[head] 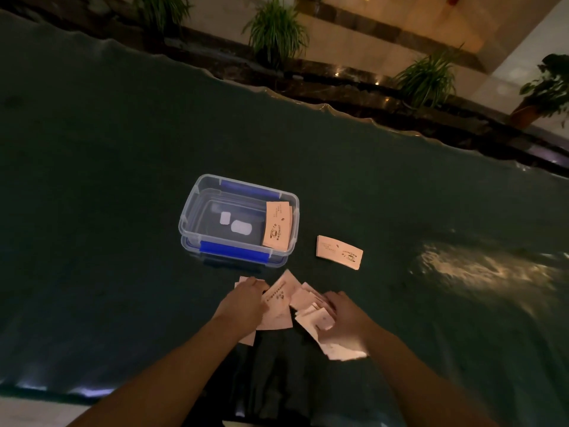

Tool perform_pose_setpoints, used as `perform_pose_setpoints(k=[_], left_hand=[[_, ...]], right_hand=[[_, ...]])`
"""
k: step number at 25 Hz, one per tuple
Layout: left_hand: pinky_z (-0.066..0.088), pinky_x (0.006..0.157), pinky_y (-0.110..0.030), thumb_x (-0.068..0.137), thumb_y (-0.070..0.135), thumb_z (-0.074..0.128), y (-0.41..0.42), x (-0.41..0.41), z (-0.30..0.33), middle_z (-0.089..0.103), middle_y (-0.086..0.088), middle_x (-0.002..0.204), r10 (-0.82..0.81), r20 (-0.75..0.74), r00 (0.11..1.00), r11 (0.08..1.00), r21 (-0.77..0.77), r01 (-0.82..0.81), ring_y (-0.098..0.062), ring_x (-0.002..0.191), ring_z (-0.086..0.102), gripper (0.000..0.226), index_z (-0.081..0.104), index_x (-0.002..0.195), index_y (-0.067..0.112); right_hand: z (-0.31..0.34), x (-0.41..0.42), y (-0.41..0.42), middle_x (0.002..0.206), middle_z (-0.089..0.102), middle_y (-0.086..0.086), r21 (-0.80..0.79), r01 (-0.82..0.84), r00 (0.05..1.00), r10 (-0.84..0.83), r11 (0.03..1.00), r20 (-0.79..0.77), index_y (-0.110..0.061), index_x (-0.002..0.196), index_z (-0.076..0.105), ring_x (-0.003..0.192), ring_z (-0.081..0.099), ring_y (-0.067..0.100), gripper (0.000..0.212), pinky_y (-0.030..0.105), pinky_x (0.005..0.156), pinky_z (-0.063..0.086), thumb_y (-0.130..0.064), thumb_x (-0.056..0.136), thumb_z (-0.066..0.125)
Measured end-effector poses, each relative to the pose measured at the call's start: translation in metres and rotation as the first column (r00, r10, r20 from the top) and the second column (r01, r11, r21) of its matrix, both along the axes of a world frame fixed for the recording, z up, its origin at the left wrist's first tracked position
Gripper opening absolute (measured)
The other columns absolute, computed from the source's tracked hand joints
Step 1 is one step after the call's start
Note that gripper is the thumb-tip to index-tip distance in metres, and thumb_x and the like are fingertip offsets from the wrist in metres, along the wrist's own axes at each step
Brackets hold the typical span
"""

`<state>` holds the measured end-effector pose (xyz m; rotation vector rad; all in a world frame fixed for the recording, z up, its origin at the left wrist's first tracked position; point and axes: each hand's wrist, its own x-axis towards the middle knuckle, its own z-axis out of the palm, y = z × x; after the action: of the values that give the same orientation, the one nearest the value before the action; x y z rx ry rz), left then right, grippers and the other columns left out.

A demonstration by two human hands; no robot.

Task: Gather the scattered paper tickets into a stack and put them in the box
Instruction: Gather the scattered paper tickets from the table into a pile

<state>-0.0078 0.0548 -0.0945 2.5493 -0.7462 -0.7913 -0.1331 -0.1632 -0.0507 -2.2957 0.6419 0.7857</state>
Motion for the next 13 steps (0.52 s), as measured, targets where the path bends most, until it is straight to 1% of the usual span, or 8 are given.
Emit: perform_pose_setpoints(k=[1,3,4,6,8,9,11,13], left_hand=[[0.053,0.096,-0.033,0.096,0.031,0.064,-0.001,-0.002,0.001,0.06,0.002,0.134,0.048,-0.07,0.996,0.998,-0.023,-0.05,-0.013,0.116,0.062,0.033,0.06,0.129,0.031],[0.055,0.095,-0.033,0.098,0.026,0.062,-0.002,-0.012,0.003,0.062,0.0,0.134,0.122,-0.168,0.978,0.99,-0.055,-0.133,-0.015,0.119,0.062,0.029,0.062,0.127,0.029],[0.055,0.096,-0.034,0.099,0.024,0.061,-0.003,-0.017,0.004,0.063,0.0,0.133,0.156,-0.215,0.964,0.981,-0.079,-0.177,-0.016,0.12,0.062,0.026,0.062,0.125,0.028],[0.055,0.098,-0.037,0.1,0.023,0.059,-0.004,-0.028,0.007,0.066,0.001,0.127,0.212,-0.323,0.922,0.956,-0.125,-0.264,-0.016,0.117,0.063,0.018,0.064,0.117,0.026],[0.057,0.091,-0.036,0.097,0.028,0.061,-0.007,-0.039,0.011,0.071,0.007,0.112,0.231,-0.448,0.864,0.925,-0.173,-0.337,-0.011,0.101,0.067,0.01,0.065,0.106,0.029],[0.057,0.085,-0.034,0.094,0.032,0.065,-0.009,-0.043,0.014,0.073,0.01,0.103,0.213,-0.511,0.833,0.913,-0.199,-0.355,-0.007,0.094,0.068,0.008,0.065,0.102,0.033],[0.055,0.079,-0.029,0.09,0.036,0.069,-0.011,-0.05,0.019,0.074,0.014,0.097,0.149,-0.595,0.79,0.903,-0.244,-0.354,-0.001,0.09,0.068,0.01,0.065,0.099,0.04],[0.054,0.078,-0.028,0.091,0.035,0.069,-0.01,-0.053,0.02,0.073,0.018,0.096,0.124,-0.634,0.763,0.9,-0.252,-0.356,0.001,0.09,0.066,0.014,0.062,0.096,0.046]], right_hand=[[-0.001,-0.004,0.002,0.121,0.062,-0.011,0.095,0.133,0.991,-0.129,0.987,-0.04,-0.038,0.126,0.054,0.107,0.062,0.012,0.069,0.038,0.095,0.055,-0.027,0.067,0.088],[-0.001,-0.012,0.008,0.121,0.07,-0.006,0.278,0.372,0.928,-0.357,0.885,-0.105,-0.033,0.125,0.06,0.107,0.066,0.016,0.057,0.043,0.094,0.054,-0.016,0.075,0.083],[-0.002,-0.016,0.012,0.119,0.073,-0.003,0.358,0.469,0.881,-0.457,0.807,-0.124,-0.03,0.126,0.062,0.108,0.067,0.019,0.054,0.044,0.092,0.053,-0.015,0.078,0.08],[-0.003,-0.022,0.024,0.11,0.079,0.003,0.498,0.63,0.746,-0.642,0.595,-0.177,-0.025,0.123,0.064,0.107,0.07,0.026,0.042,0.044,0.083,0.052,-0.013,0.084,0.075],[-0.004,-0.025,0.036,0.106,0.083,0.009,0.593,0.692,0.636,-0.736,0.411,-0.232,-0.019,0.123,0.065,0.108,0.072,0.033,0.034,0.045,0.079,0.054,-0.009,0.091,0.07],[-0.004,-0.024,0.042,0.109,0.083,0.013,0.62,0.697,0.608,-0.755,0.361,-0.245,-0.016,0.125,0.065,0.109,0.072,0.035,0.034,0.046,0.081,0.054,-0.008,0.093,0.068],[-0.003,-0.021,0.05,0.116,0.08,0.019,0.635,0.702,0.583,-0.772,0.323,-0.252,-0.013,0.129,0.064,0.114,0.07,0.039,0.035,0.051,0.091,0.055,-0.007,0.094,0.064],[0.0,-0.018,0.054,0.121,0.076,0.021,0.622,0.712,0.578,-0.776,0.327,-0.253,-0.014,0.131,0.063,0.117,0.068,0.04,0.037,0.056,0.101,0.052,-0.007,0.094,0.064]])
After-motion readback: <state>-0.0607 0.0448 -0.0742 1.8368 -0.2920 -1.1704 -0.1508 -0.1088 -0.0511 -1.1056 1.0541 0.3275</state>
